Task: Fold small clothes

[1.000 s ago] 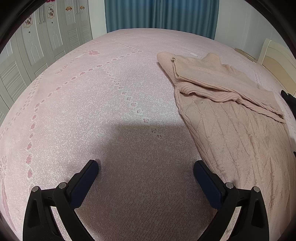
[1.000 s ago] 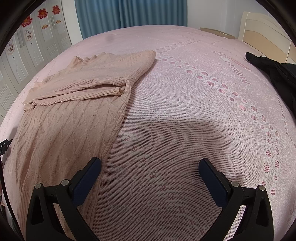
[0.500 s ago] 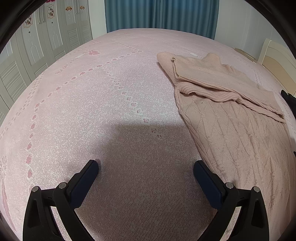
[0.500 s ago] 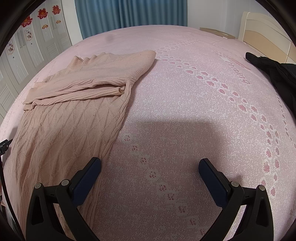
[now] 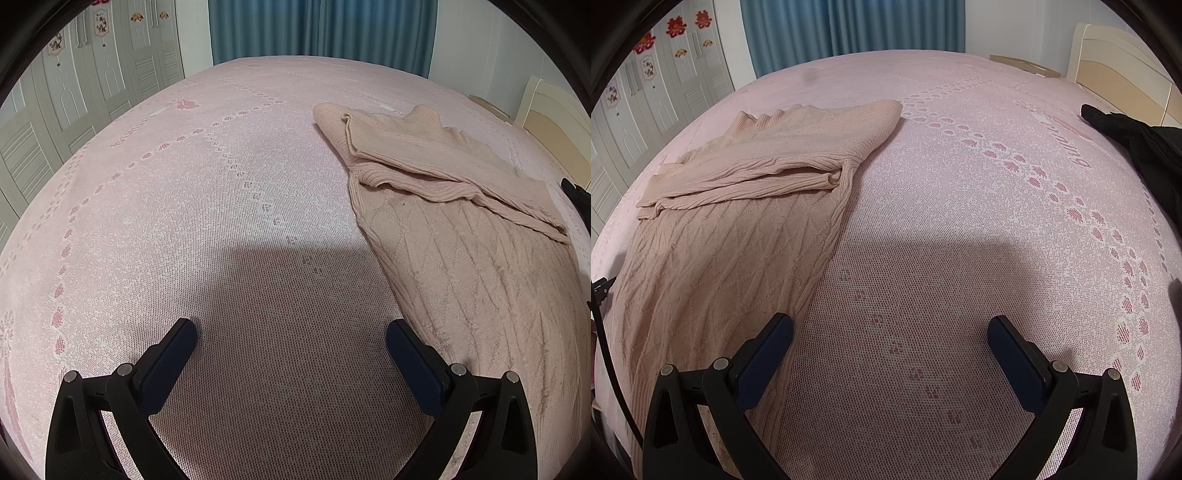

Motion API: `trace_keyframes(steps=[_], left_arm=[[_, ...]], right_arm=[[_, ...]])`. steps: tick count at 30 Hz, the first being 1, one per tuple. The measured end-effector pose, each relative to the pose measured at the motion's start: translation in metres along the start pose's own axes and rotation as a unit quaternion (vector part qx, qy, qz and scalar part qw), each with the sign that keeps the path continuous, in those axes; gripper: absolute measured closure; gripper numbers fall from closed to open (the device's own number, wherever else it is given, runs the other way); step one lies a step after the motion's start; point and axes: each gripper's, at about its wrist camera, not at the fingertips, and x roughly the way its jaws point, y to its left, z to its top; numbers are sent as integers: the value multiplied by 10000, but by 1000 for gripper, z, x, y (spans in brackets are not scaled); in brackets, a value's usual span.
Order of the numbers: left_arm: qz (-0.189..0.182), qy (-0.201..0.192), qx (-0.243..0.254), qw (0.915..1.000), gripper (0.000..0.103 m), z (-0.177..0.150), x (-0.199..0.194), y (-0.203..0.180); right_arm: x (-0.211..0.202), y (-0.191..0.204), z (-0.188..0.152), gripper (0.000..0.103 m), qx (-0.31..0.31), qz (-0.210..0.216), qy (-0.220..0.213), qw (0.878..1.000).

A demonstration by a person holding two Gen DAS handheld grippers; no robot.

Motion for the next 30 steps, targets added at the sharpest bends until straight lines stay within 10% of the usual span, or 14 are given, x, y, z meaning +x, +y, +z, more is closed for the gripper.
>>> trace_keyframes(steps=[30], left_arm=[[-383, -164, -447, 9981, 7, -16, -34, 11]], right_arm=[[-14, 1, -8, 0, 185, 46, 222, 9996]])
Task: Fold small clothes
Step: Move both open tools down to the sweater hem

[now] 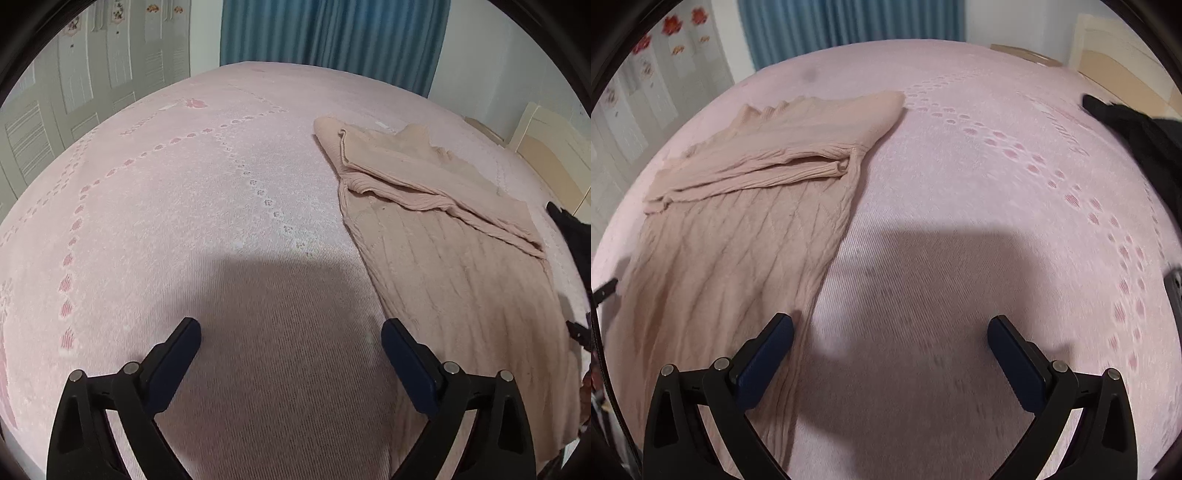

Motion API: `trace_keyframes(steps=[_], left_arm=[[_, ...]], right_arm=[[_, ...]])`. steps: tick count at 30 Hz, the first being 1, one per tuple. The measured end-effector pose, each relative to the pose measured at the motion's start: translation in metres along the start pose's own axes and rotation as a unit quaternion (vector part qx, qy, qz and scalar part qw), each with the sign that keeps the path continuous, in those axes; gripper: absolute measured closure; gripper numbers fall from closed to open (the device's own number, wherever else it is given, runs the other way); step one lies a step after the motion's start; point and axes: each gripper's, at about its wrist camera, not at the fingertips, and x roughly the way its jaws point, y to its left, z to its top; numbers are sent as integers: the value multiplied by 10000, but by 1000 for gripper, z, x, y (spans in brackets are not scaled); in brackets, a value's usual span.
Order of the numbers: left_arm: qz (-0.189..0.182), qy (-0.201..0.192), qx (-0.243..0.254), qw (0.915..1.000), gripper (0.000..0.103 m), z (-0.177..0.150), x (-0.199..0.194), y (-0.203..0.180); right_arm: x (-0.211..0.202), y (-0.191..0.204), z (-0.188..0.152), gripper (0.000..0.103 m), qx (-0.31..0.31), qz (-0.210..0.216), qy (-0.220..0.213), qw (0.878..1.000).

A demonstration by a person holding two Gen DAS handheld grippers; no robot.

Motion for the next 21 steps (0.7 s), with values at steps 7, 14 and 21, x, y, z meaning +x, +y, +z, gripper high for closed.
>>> trace_keyframes(steps=[7, 14, 21], left_arm=[[-364, -232, -276, 9987, 10, -5, -53, 3], [-811, -422, -60, 9958, 10, -16, -109, -15], [-969, -235, -96, 9950, 13, -57, -124, -16]], right_arm=[[-58, -7, -40, 1, 320, -463, -223, 9982], [-143, -2, -59, 1, 355, -434, -1085, 9925], [-163, 9, -87, 9, 400, 149, -863, 9954]])
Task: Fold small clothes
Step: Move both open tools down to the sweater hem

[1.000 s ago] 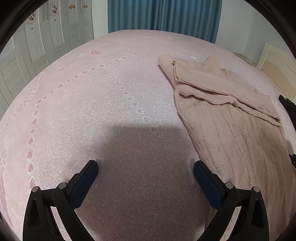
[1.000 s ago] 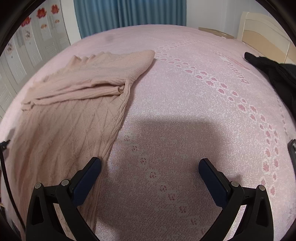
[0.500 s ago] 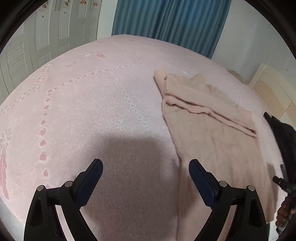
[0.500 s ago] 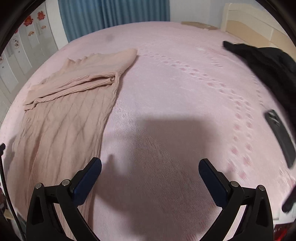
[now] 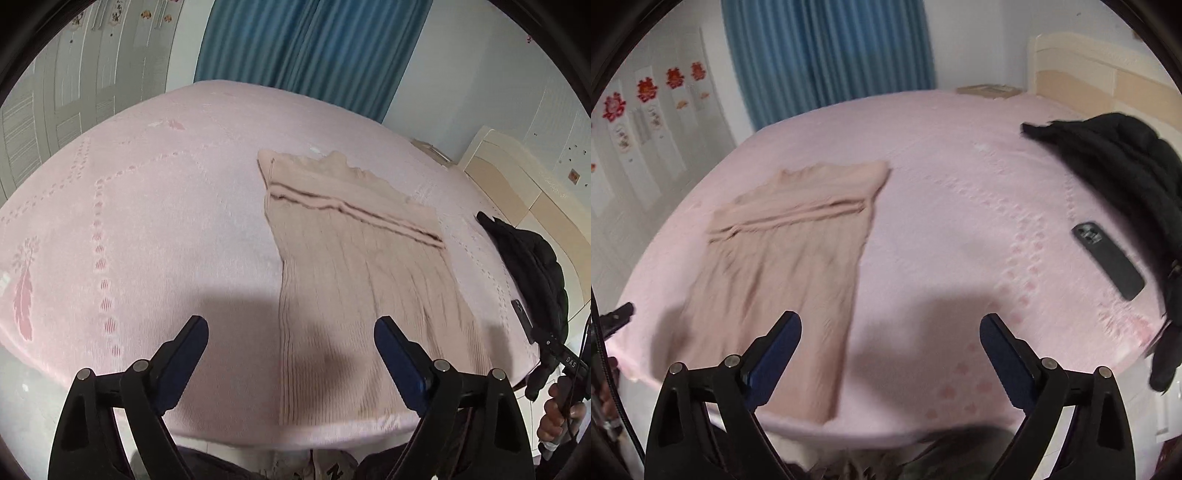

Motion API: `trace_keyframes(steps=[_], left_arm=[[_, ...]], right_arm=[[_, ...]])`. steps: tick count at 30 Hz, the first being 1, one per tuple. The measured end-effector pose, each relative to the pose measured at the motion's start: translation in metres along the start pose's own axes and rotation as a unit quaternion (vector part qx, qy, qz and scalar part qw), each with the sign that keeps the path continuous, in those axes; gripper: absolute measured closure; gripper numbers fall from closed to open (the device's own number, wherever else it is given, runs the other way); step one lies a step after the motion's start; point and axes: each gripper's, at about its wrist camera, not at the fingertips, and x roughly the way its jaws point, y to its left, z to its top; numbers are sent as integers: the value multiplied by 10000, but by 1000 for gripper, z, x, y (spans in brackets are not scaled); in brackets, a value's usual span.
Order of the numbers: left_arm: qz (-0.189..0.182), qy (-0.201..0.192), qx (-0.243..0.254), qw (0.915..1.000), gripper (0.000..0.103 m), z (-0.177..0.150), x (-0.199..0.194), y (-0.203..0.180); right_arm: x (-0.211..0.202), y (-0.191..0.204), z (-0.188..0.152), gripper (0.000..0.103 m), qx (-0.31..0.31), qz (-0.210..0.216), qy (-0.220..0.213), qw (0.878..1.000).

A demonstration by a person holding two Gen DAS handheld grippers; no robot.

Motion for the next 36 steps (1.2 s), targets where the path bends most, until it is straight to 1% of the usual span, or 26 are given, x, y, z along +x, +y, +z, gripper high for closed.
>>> trace_keyframes(steps=[1, 3, 5, 6, 7, 8, 11, 12, 14, 16, 17, 20, 22, 24, 27, 29, 32, 36], left_arm=[[-17, 60, -27, 10000, 13, -5, 1, 1], [-51, 191, -57, 9998, 13, -19, 5, 4], [-12, 214, -51, 9998, 13, -29, 10, 5], [-29, 249, -62, 9997, 13, -33, 13, 6], [-66, 298, -83, 9995, 13, -37, 15, 6], [-113, 378, -115, 9992, 17, -40, 19, 7], [-161, 493, -99, 9986, 27, -45, 29, 6], [-148, 507, -79, 9986, 29, -45, 33, 5], [-181, 594, -44, 9981, 39, -45, 43, 2], [-178, 627, -23, 9979, 42, -45, 52, 0], [-190, 555, -10, 9983, 44, -44, 54, -1], [-455, 524, -102, 9975, 45, -38, 62, -1], [-656, 544, -186, 9962, 45, -31, 68, -1], [-823, 587, -293, 9944, 45, -24, 76, -1], [-996, 611, -502, 9919, 45, -12, 91, 2], [-1091, 623, -656, 9899, 45, -3, 101, 4], [-1246, 661, -827, 9865, 45, 10, 114, 7], [-1340, 713, -912, 9842, 45, 23, 129, 7]], right_arm=[[1, 2, -3, 13, -19, 39, 50, 10000], [4, 11, -13, 16, -79, 126, 161, 9998], [8, 21, -23, 24, -177, 165, 187, 9995], [9, 25, -28, 27, -208, 174, 160, 9995], [11, 31, -33, 32, -253, 213, 159, 9993], [14, 38, -38, 37, -331, 283, 195, 9989], [21, 52, -49, 43, -455, 399, 243, 9979], [23, 55, -51, 43, -464, 409, 241, 9978], [30, 58, -57, 43, -427, 402, 263, 9979], [38, 59, -61, 44, -385, 369, 321, 9981], [42, 58, -63, 45, -344, 368, 347, 9981], [52, 55, -66, 45, -272, 259, 430, 9984], [61, 53, -65, 47, -241, 269, 525, 9980], [67, 52, -63, 47, -190, 311, 519, 9980], [78, 54, -53, 47, -139, 493, 550, 9972], [88, 55, -45, 50, -131, 538, 588, 9967], [101, 57, -31, 50, -142, 636, 636, 9958], [120, 56, -13, 50, 0, 764, 703, 9946]])
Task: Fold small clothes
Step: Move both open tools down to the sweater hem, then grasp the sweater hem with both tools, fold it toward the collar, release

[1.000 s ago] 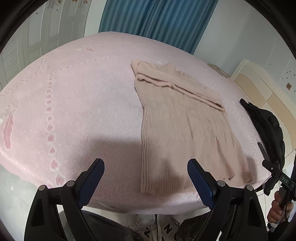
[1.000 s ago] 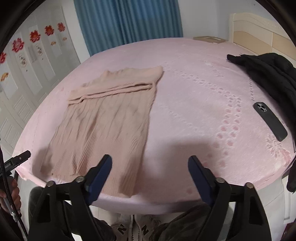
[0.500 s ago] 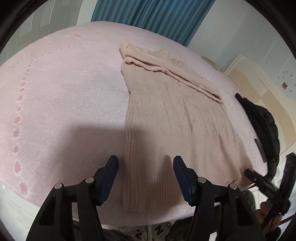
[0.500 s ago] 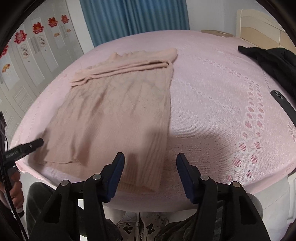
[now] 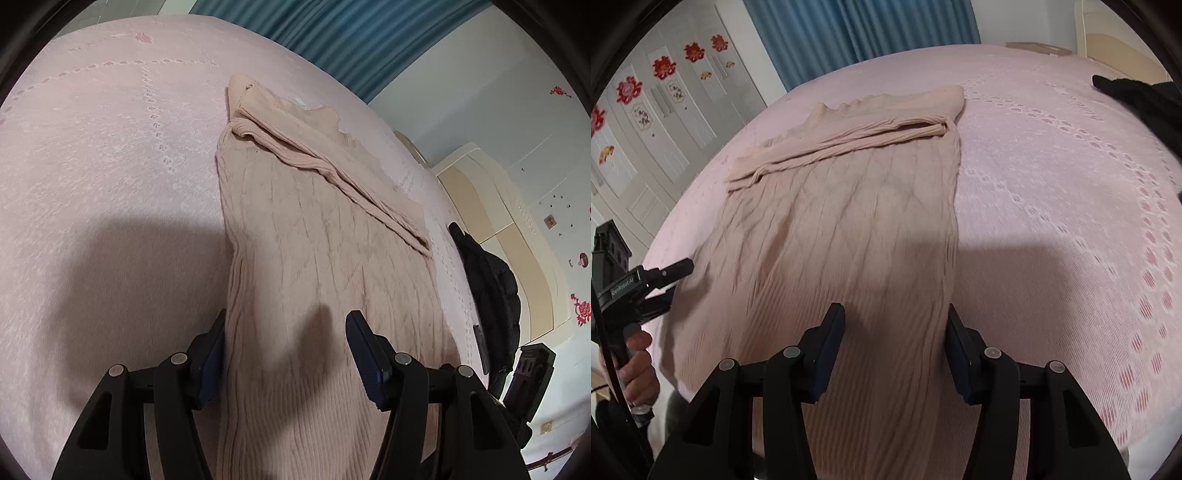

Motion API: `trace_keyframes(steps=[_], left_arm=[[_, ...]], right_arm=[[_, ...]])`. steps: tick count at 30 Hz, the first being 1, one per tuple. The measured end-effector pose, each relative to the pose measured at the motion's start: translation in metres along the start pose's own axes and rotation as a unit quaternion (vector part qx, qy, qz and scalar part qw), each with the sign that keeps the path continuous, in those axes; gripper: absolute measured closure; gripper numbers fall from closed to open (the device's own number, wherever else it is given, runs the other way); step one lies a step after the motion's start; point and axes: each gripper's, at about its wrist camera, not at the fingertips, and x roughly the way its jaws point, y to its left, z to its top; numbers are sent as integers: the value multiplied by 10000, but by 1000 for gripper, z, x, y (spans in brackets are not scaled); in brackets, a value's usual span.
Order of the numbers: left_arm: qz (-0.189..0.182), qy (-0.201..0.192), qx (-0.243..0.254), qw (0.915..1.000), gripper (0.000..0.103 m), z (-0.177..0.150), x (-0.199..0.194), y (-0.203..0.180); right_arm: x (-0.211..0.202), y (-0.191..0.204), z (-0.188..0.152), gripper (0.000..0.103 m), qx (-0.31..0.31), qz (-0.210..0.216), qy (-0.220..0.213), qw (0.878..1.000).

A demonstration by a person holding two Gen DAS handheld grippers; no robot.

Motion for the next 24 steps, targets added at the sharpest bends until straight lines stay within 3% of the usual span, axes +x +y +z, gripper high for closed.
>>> trace_keyframes(steps=[6, 8, 14, 24], left_arm=[[82, 25, 146, 9999, 45, 6, 7, -4], [119, 43, 203, 9997, 48, 3, 6, -6], [92, 123, 221, 9996, 56, -20, -14, -3], [23, 156, 150, 9998, 62, -66, -53, 8]], right_arm=[[13, -2, 17, 50, 121, 46, 19, 9999], [12, -1, 15, 55, 23, 1, 36, 10000], [-7, -7, -4, 61, 135, 238, 169, 9995], [-37, 1, -48, 61, -116, 455, 255, 9986]])
